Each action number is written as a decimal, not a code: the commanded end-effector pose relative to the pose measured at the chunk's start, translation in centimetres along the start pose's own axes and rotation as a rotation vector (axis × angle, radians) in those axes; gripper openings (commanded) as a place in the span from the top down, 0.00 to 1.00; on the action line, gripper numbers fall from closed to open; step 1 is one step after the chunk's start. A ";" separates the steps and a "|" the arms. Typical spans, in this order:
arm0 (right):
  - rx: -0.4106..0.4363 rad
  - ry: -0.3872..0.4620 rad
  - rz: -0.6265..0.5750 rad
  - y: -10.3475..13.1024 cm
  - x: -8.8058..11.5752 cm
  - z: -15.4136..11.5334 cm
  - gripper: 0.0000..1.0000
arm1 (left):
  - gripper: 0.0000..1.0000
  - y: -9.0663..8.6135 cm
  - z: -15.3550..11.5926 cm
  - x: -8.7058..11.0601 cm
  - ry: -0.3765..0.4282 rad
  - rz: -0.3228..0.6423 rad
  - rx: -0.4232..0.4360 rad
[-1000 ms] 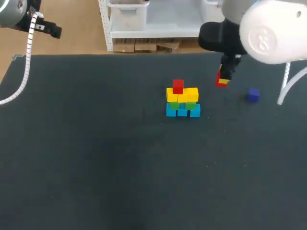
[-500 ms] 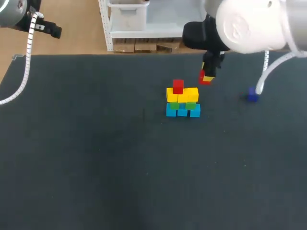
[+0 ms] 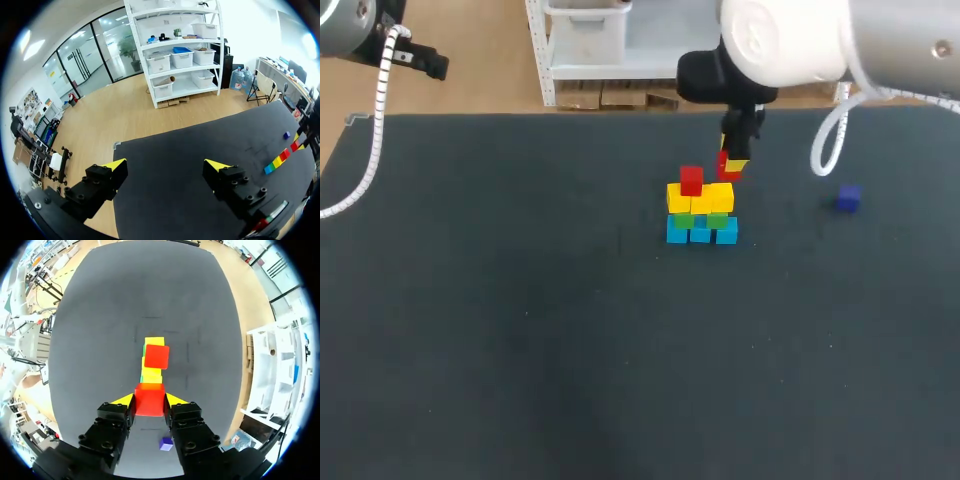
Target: Place the blue cubes, place green cubes on the blue cubes, place the yellow cubes on the green cubes, then place the red cubes on the yellow cubes, and place purple cube on the red cubes.
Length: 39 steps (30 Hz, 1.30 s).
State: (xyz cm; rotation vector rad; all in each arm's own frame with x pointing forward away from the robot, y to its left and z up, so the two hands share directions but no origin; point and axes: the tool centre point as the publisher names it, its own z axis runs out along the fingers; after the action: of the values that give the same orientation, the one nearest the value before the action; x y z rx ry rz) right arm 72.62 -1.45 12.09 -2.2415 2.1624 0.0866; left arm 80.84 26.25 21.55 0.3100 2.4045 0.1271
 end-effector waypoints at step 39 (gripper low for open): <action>-0.106 0.001 -0.015 0.9 -1.3 2.8 1.00 | 0.00 0.1 0.0 0.0 -0.001 0.000 0.003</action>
State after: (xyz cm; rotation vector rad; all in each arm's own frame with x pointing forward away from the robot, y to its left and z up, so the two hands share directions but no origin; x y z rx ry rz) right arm 71.89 0.10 9.55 -2.3180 2.1947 0.2086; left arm 80.84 26.25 21.55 0.3100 2.4045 0.1272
